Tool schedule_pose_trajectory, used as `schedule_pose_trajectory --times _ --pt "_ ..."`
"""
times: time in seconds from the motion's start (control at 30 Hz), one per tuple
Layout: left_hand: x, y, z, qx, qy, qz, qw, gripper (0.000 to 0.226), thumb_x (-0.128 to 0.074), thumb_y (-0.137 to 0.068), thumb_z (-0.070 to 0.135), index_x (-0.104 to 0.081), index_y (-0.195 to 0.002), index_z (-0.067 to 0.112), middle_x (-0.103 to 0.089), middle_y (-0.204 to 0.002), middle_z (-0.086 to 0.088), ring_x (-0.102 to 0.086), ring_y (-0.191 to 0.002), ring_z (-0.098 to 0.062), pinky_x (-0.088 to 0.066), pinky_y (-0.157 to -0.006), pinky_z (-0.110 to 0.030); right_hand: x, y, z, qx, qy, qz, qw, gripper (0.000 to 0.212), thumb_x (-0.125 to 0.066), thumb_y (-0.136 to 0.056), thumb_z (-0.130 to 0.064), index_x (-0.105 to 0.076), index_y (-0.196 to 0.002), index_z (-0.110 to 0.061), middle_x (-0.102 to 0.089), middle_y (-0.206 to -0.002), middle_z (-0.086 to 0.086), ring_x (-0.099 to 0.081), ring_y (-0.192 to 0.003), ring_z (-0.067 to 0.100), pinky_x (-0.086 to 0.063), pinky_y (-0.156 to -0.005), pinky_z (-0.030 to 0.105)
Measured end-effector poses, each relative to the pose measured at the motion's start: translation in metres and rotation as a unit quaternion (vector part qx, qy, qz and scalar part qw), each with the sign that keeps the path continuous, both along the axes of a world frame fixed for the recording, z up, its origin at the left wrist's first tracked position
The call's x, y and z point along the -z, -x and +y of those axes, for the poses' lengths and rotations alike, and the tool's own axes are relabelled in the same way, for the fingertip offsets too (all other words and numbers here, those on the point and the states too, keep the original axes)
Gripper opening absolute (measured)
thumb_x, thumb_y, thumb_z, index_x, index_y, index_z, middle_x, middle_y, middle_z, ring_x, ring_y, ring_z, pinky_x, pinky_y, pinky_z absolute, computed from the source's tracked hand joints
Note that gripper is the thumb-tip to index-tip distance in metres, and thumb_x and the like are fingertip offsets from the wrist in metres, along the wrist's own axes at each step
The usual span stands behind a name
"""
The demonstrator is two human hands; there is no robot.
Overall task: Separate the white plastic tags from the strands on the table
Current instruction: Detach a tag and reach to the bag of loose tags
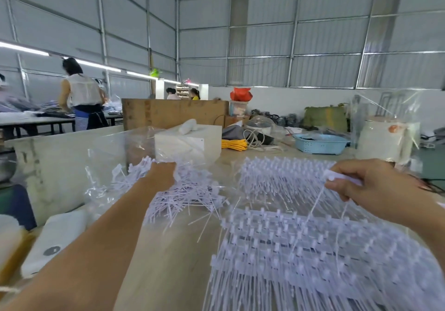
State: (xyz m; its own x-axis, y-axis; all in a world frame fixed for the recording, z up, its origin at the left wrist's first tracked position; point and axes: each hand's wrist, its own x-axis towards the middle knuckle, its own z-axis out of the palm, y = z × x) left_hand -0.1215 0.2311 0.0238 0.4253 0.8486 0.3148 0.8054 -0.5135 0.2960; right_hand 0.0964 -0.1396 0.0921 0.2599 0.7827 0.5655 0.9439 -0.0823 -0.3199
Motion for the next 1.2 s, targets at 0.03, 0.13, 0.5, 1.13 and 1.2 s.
schedule_pose_trajectory --times 0.03,0.13,0.5,1.13,1.2 --pt "-0.002 -0.003 0.001 0.012 -0.019 -0.007 1.0 0.06 -0.045 -0.095 0.005 -0.021 -0.15 0.01 -0.044 -0.139 -0.018 -0.048 -0.123 -0.03 -0.036 -0.098 -0.032 -0.001 0.001 0.0 0.001 0.003 0.006 1.0 0.033 -0.065 -0.085 -0.023 -0.056 -0.054 -0.018 -0.06 -0.057 -0.002 -0.05 -0.047 0.003 -0.039 -0.054 0.013" --pt "-0.006 -0.006 0.004 0.003 -0.052 -0.048 0.997 0.077 -0.055 -0.095 0.015 -0.003 -0.152 0.011 -0.028 -0.148 -0.024 -0.038 -0.129 -0.036 -0.03 -0.104 -0.034 -0.002 0.002 -0.002 0.004 0.007 0.015 1.0 0.031 -0.064 -0.086 -0.024 -0.056 -0.056 -0.02 -0.063 -0.061 -0.003 -0.051 -0.05 0.004 -0.038 -0.054 0.015" --pt "-0.064 -0.029 -0.083 -0.057 -0.029 0.229 0.971 0.033 -0.051 -0.095 0.029 -0.054 -0.12 0.008 -0.052 -0.129 -0.012 -0.046 -0.123 -0.03 -0.038 -0.104 -0.04 -0.001 0.002 -0.004 0.019 0.033 0.054 0.998 0.014 -0.064 -0.085 -0.013 -0.063 -0.081 -0.026 -0.063 -0.072 -0.008 -0.056 -0.061 0.01 -0.045 -0.059 0.028" --pt "-0.055 -0.117 -0.257 0.394 0.242 -0.375 0.803 0.008 -0.064 -0.089 0.015 -0.064 -0.081 0.015 -0.065 -0.052 0.008 -0.056 -0.044 0.0 -0.048 -0.049 -0.012 -0.004 -0.006 -0.018 0.028 0.046 0.018 0.998 0.028 -0.065 -0.086 -0.031 -0.06 -0.072 -0.008 -0.059 -0.071 0.009 -0.053 -0.066 0.024 -0.039 -0.06 0.034" --pt "-0.056 -0.116 -0.258 0.404 0.295 -0.39 0.773 0.012 -0.061 -0.091 0.018 -0.064 -0.081 0.011 -0.064 -0.052 0.004 -0.052 -0.041 -0.004 -0.049 -0.049 -0.015 -0.007 -0.005 -0.018 0.011 0.031 0.021 0.999 0.026 -0.064 -0.087 -0.026 -0.055 -0.066 -0.013 -0.055 -0.065 0.005 -0.049 -0.059 0.019 -0.038 -0.058 0.034"
